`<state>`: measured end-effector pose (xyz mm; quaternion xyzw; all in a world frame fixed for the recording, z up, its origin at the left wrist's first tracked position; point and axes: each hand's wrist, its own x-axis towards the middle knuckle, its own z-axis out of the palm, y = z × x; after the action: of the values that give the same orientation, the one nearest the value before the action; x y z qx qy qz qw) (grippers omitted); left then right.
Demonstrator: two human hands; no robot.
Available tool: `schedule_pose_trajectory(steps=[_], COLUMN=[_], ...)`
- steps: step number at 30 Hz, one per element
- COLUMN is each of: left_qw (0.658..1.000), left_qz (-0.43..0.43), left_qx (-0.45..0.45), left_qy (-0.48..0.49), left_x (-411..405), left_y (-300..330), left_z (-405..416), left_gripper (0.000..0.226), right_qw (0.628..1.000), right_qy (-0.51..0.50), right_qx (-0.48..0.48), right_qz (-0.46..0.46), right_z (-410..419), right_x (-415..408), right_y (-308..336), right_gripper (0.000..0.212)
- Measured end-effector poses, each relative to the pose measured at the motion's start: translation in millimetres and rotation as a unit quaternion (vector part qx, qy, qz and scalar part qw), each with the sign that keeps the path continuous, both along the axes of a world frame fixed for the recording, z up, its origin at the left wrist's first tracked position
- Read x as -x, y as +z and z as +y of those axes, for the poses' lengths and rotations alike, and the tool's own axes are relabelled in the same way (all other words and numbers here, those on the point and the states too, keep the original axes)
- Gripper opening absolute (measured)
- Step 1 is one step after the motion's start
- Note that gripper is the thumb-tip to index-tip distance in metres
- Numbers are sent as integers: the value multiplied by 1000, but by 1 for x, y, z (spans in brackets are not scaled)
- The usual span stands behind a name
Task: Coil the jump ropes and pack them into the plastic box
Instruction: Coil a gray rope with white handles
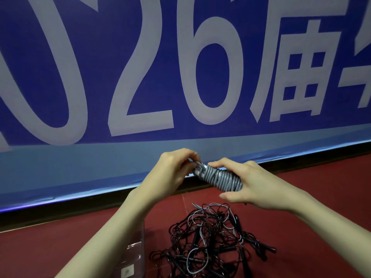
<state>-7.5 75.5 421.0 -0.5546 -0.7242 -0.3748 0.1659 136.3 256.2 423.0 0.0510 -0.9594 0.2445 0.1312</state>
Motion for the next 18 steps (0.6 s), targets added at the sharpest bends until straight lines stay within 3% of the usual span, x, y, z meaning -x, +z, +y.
schedule_pose_trajectory(steps=[4,11,16,18], left_qw=[999,986,960,957], left_qz=[26,-151,-269,-284], left_qx=[20,-66,-69,-64], left_qy=[-10,10,20,13], left_x=[1,-6,-7,-7], left_y=[-5,-4,-4,-4], left_z=[0,5,9,10], left_gripper=[12,11,8,19], right_qw=[999,996,985,981], right_qy=[-27,-62,-77,-77], right_qx=[-17,-67,-151,-181], right_qz=[-12,-7,-1,7], right_z=[4,1,-3,-5], right_x=[-1,-2,-4,-4], right_y=[3,6,10,9], right_gripper=[49,39,40,40])
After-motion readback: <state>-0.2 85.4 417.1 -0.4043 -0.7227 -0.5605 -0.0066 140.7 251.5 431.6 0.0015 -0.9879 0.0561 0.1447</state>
